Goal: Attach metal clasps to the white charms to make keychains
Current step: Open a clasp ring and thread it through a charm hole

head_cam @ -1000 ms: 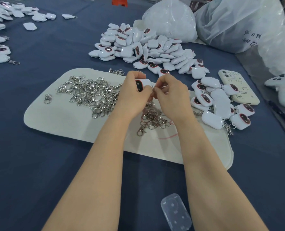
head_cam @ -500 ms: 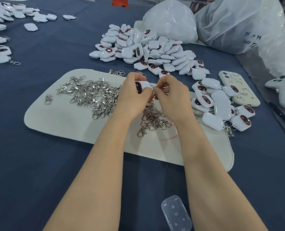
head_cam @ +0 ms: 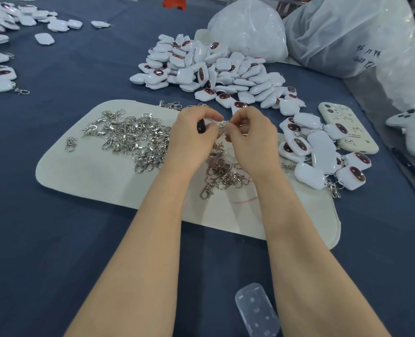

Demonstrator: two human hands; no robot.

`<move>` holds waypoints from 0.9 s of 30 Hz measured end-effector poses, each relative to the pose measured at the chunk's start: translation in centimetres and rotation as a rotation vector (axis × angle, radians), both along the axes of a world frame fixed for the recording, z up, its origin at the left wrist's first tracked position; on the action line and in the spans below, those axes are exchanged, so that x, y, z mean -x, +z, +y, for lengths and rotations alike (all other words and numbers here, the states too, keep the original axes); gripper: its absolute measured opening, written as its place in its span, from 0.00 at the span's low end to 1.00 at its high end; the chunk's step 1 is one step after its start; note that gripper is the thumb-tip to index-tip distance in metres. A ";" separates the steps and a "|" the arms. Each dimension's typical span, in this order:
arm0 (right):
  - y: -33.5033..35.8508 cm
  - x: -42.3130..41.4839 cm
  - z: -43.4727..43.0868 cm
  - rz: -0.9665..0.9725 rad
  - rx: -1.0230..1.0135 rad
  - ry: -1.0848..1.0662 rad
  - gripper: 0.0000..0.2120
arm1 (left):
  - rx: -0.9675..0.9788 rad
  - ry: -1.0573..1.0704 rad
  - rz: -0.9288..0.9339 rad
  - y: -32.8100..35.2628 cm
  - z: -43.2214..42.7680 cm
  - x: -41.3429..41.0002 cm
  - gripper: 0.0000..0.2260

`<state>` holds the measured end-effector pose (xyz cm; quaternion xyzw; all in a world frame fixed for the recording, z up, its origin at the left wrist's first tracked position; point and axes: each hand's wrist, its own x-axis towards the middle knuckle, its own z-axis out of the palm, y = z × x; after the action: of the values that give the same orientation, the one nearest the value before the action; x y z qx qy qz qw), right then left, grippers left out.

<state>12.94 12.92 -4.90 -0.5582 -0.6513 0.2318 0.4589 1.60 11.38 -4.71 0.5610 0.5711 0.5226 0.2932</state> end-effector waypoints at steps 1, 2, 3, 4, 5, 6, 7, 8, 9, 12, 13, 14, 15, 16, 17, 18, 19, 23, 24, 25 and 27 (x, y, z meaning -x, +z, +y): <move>0.0 0.0 0.0 0.012 0.009 0.003 0.06 | -0.022 0.016 0.059 -0.1 0.1 0.0 0.09; 0.1 0.0 0.0 0.022 0.016 0.008 0.06 | -0.034 0.030 0.113 -0.2 0.1 0.0 0.07; 0.1 0.0 0.0 0.030 0.022 0.016 0.06 | -0.034 0.037 0.152 -0.4 0.2 0.0 0.06; 0.1 0.1 0.0 0.032 0.028 0.024 0.05 | -0.030 0.040 0.176 -0.5 0.3 0.0 0.05; 0.1 0.1 -0.1 0.032 0.036 0.035 0.05 | -0.027 0.045 0.190 -0.5 0.3 0.1 0.04; 0.2 0.1 -0.1 0.030 0.046 0.047 0.06 | -0.027 0.049 0.200 -0.5 0.4 0.2 0.03; 0.2 0.1 -0.1 0.030 0.056 0.060 0.06 | -0.027 0.051 0.209 -0.5 0.4 0.3 0.02; 0.3 0.0 -0.1 0.039 0.067 0.072 0.07 | -0.029 0.054 0.219 -0.6 0.4 0.3 0.02; 0.4 0.0 -0.1 0.058 0.080 0.084 0.09 | -0.031 0.055 0.232 -0.6 0.4 0.3 0.03; 0.5 0.0 -0.1 0.100 0.103 0.111 0.08 | -0.020 0.053 0.264 -0.7 0.4 0.1 0.05; 0.5 0.0 -0.2 0.106 0.106 0.118 0.07 | -0.013 0.049 0.267 -0.7 0.4 0.1 0.05; 0.5 0.1 -0.2 0.108 0.106 0.125 0.06 | -0.007 0.047 0.266 -0.7 0.5 0.1 0.05; 0.5 0.2 -0.2 0.107 0.103 0.130 0.06 | -0.003 0.048 0.265 -0.6 0.5 0.2 0.05; 0.4 0.2 -0.2 0.100 0.097 0.133 0.06 | 0.002 0.049 0.265 -0.6 0.5 0.2 0.05; 0.4 0.3 -0.3 0.085 0.088 0.135 0.06 | 0.007 0.050 0.267 -0.6 0.5 0.2 0.05; 0.4 0.3 -0.3 0.068 0.077 0.138 0.06 | 0.011 0.051 0.268 -0.7 0.5 0.2 0.05; 0.4 0.3 -0.3 0.049 0.067 0.139 0.07 | 0.015 0.052 0.269 -0.7 0.5 0.2 0.05; 0.3 0.5 -0.4 -0.016 0.021 0.143 0.06 | 0.048 0.064 0.258 -0.6 0.6 0.2 0.04; 0.3 0.5 -0.4 -0.018 0.014 0.139 0.06 | 0.051 0.068 0.248 -0.6 0.6 0.2 0.04; 0.3 0.5 -0.4 -0.012 0.010 0.130 0.06 | 0.053 0.070 0.233 -0.6 0.6 0.2 0.03; 0.2 0.3 -0.2 0.016 0.009 0.093 0.08 | 0.056 0.061 0.187 -0.5 0.5 0.1 0.04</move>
<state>12.63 12.69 -4.67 -0.5274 -0.6719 0.2601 0.4503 1.48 11.89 -5.19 0.5814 0.6272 0.4604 0.2380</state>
